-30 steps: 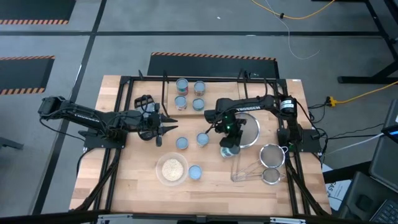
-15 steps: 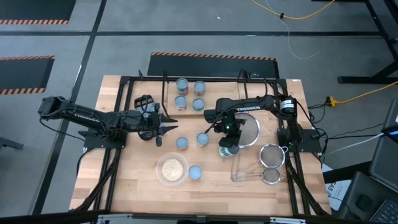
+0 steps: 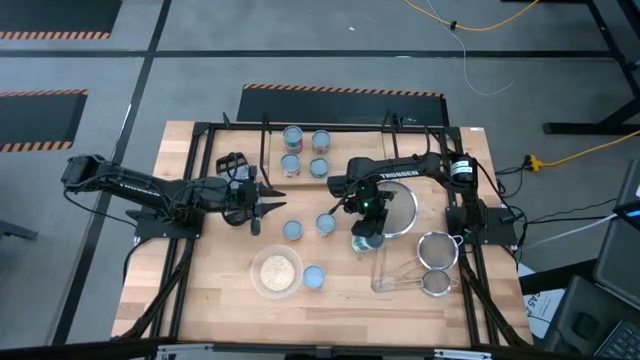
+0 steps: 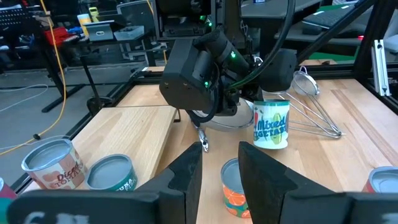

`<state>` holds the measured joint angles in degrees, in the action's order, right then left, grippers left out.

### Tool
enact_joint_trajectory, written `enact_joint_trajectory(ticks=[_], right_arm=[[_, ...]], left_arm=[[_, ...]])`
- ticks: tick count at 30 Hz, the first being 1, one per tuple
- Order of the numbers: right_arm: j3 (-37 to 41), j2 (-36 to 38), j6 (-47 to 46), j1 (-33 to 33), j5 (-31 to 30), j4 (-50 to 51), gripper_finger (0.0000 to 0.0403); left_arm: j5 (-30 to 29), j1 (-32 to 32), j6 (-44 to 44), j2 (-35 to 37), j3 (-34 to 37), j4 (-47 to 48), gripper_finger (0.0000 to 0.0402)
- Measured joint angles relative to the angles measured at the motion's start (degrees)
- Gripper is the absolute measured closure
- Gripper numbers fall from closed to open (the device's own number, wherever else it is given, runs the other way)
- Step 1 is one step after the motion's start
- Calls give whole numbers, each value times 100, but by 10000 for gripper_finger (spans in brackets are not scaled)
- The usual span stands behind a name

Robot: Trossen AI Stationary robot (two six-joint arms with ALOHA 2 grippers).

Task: Pick and place cans onto a shelf
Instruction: Put the white mixed vegetables can on the shelf

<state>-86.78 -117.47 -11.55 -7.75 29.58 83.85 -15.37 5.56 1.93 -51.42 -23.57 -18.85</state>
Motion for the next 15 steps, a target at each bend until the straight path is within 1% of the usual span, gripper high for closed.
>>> enact_joint_trajectory(ticks=[6,10,13,15], right_arm=[[0,0,145,0,0,2,379],[-1,0,150,0,-13,-28,349],[-2,0,138,2,-161,-93,323],[-2,0,149,2,-218,-138,314]], left_arm=[[-1,0,0,0,0,0,304],[-1,0,1,0,0,12,304],[-1,0,1,0,0,15,304],[-1,-2,0,0,0,15,304]])
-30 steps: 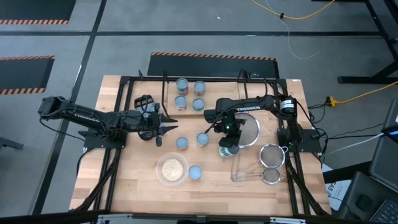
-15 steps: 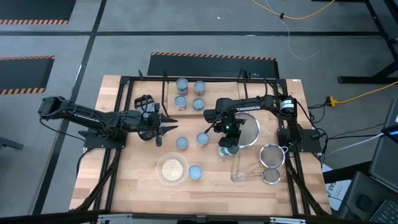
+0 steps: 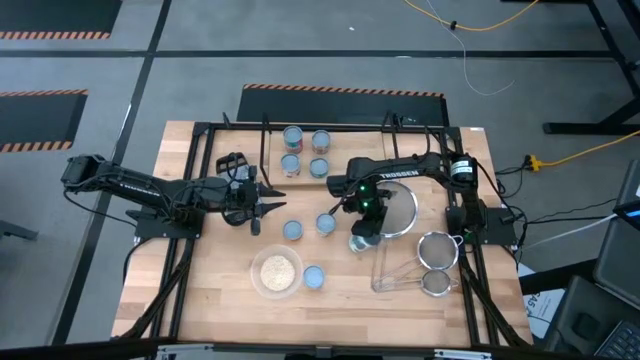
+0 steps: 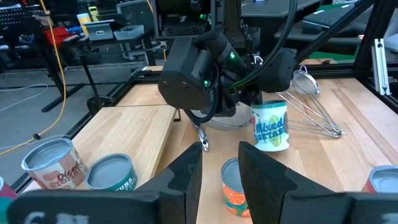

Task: Pick and place cans onto a shelf
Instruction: Put the white mixed vegetables can on the shelf

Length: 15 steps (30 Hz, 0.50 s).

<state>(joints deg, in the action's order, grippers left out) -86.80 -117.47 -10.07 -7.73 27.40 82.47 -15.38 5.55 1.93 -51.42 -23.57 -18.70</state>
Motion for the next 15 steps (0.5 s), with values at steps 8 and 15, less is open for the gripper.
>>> enact_joint_trajectory(ticks=[8,15], right_arm=[[-2,0,-39,-4,98,9,314],[-296,0,-13,-2,114,344,314]], left_arm=[[0,2,0,0,0,0,304],[0,2,0,0,0,0,304]])
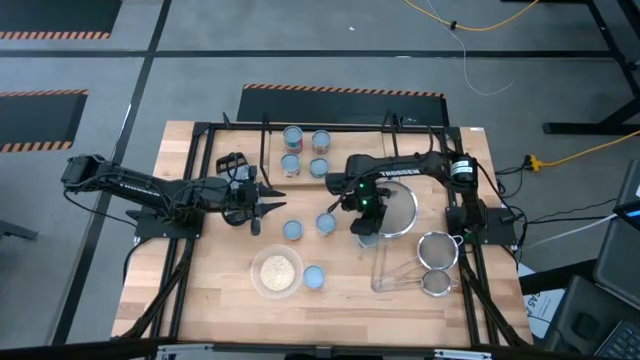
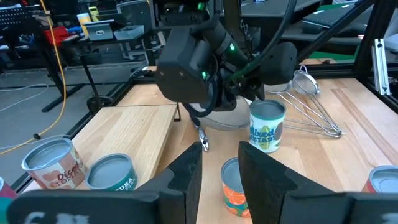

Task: Pick and place cans onto a shelf
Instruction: Put the white mixed vegetables can on the shelf

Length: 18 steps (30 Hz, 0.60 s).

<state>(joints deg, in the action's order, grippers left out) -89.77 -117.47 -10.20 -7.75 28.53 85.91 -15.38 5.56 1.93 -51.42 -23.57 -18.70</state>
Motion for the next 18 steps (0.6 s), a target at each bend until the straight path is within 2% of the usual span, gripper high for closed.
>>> enact_joint_trajectory(ticks=[15,18], right_arm=[[-897,0,-32,66,-45,252,314],[-1127,0,-276,198,-53,219,314]], left_arm=[[0,0,2,0,0,4,304],[0,0,0,0,0,5,304]])
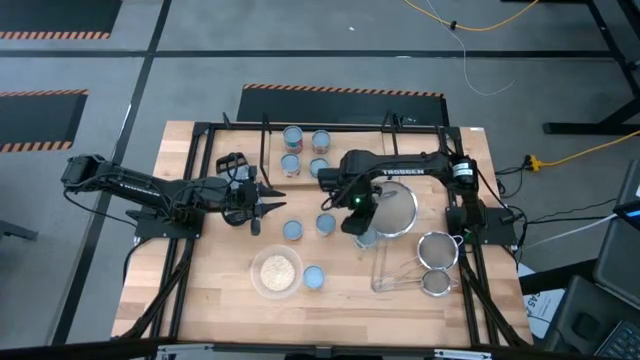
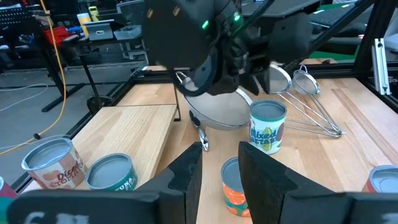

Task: Pick and place cans onto a shelf
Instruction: Put the white mixed vegetables can on the shelf

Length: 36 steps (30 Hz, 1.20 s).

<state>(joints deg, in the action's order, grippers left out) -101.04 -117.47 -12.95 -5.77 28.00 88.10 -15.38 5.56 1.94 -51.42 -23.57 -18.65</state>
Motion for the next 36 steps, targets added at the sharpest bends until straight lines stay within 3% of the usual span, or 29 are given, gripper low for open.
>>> enact_joint_trajectory(ticks=[3,12,17,36], right_arm=[[-139,0,-185,234,-156,-185,314],[-154,0,-801,1065,-1428,-523,314],[-154,0,-942,1280,-1738,-680,314],[-80,0,-1796,1287,-1791,-914,314]], left_arm=[[0,-1,0,0,0,4,304],[0,-1,1,0,0,9,304],[0,0,0,0,0,8,304],[0,-1,0,0,0,8,304]])
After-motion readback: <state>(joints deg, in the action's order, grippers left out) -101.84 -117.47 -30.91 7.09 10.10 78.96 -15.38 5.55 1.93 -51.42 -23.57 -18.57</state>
